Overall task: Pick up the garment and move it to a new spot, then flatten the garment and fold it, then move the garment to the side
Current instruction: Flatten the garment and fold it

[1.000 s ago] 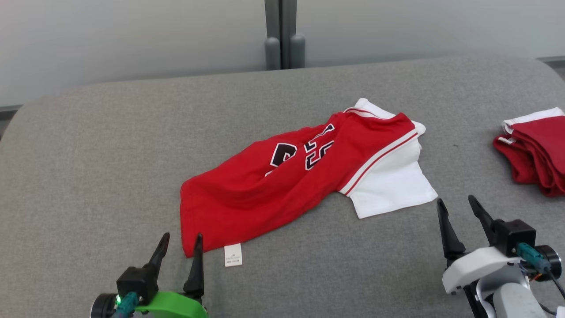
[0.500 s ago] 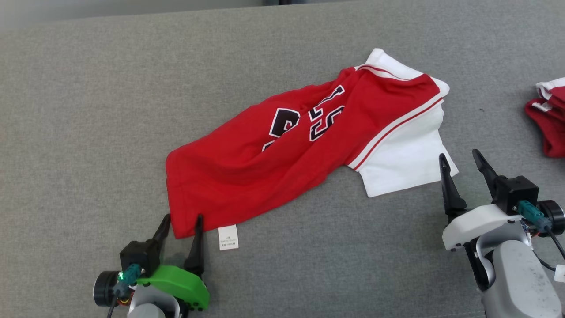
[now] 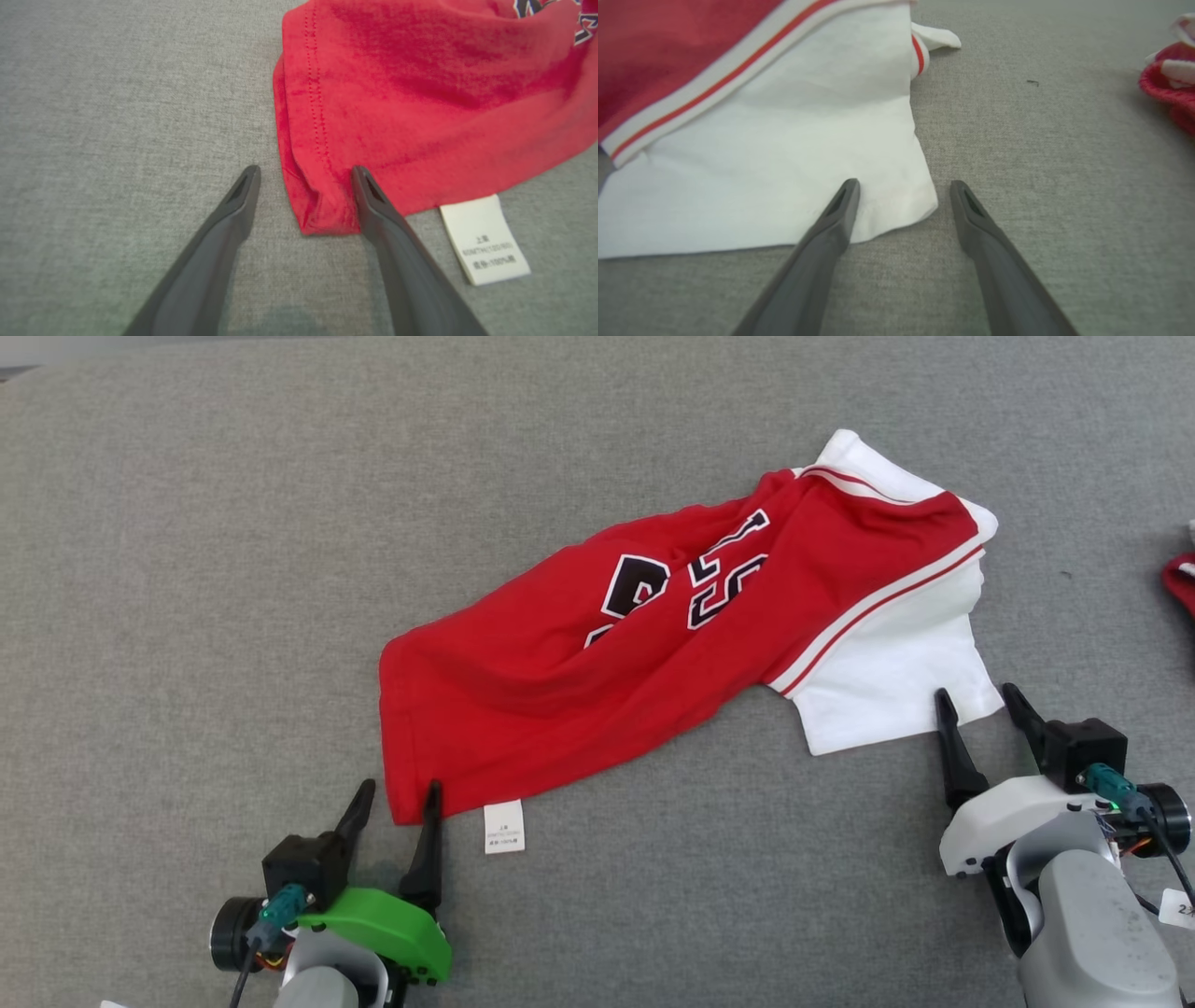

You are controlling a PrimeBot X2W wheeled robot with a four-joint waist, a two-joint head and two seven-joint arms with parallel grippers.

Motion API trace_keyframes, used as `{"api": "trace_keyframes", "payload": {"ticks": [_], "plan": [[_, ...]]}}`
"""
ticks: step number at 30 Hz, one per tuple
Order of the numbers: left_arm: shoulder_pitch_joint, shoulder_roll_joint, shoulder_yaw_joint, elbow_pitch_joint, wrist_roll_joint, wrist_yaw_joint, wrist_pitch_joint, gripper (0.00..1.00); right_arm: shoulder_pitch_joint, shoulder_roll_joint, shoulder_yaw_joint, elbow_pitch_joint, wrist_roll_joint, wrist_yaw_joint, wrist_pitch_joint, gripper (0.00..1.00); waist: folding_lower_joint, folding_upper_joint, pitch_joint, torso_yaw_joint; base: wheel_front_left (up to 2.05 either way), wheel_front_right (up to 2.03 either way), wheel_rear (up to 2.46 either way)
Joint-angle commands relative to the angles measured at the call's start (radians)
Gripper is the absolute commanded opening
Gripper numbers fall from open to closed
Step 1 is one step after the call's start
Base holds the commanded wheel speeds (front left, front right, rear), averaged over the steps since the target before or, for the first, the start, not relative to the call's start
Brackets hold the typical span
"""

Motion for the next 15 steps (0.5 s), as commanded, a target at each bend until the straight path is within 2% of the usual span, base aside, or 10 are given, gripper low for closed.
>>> {"api": "trace_keyframes", "payload": {"ticks": [1,2,3,4,5,6,10,15], "plan": [[0.031,0.012,-0.008,0.056,-0.019,0.007,0.027,1.0,0.007,-0.002,-0.002,0.035,-0.009,-0.002,0.009,0.75,0.0,0.0,-0.001,0.003,0.0,0.0,0.0],[0.029,0.012,-0.02,0.064,-0.015,0.007,0.027,1.0,0.006,-0.002,0.0,0.051,-0.01,-0.002,0.01,0.27,0.0,0.0,-0.002,0.005,0.0,0.0,0.0],[0.028,0.011,-0.029,0.073,-0.02,0.006,0.028,1.0,0.004,-0.001,0.002,0.06,-0.009,-0.002,0.011,0.0,0.0,0.0,-0.003,0.006,0.0,0.0,0.0],[0.028,0.01,-0.041,0.083,-0.033,0.006,0.028,0.8,0.002,0.0,0.004,0.066,-0.009,-0.002,0.011,0.0,0.0,0.0,-0.005,0.007,0.0,0.0,0.0],[0.027,0.01,-0.051,0.089,-0.034,0.006,0.029,0.44,0.003,0.0,0.007,0.07,-0.005,-0.002,0.011,0.0,0.0,0.0,-0.007,0.007,0.0,0.0,0.0],[0.026,0.009,-0.067,0.096,-0.045,0.005,0.03,0.0,0.004,0.0,0.008,0.067,0.004,-0.002,0.011,0.0,0.0,0.0,-0.011,0.007,0.0,0.0,0.0],[0.013,0.005,-0.105,0.092,-0.073,0.005,0.029,0.0,0.013,-0.002,0.02,-0.006,0.053,-0.002,0.005,0.0,0.0,0.0,-0.036,0.006,0.0,0.0,0.0],[0.015,0.02,-0.086,-0.068,-0.067,0.004,0.015,0.0,0.06,-0.003,0.067,-0.189,0.145,-0.002,0.003,0.0,0.0,0.0,-0.082,0.003,0.0,0.0,0.0]]}}
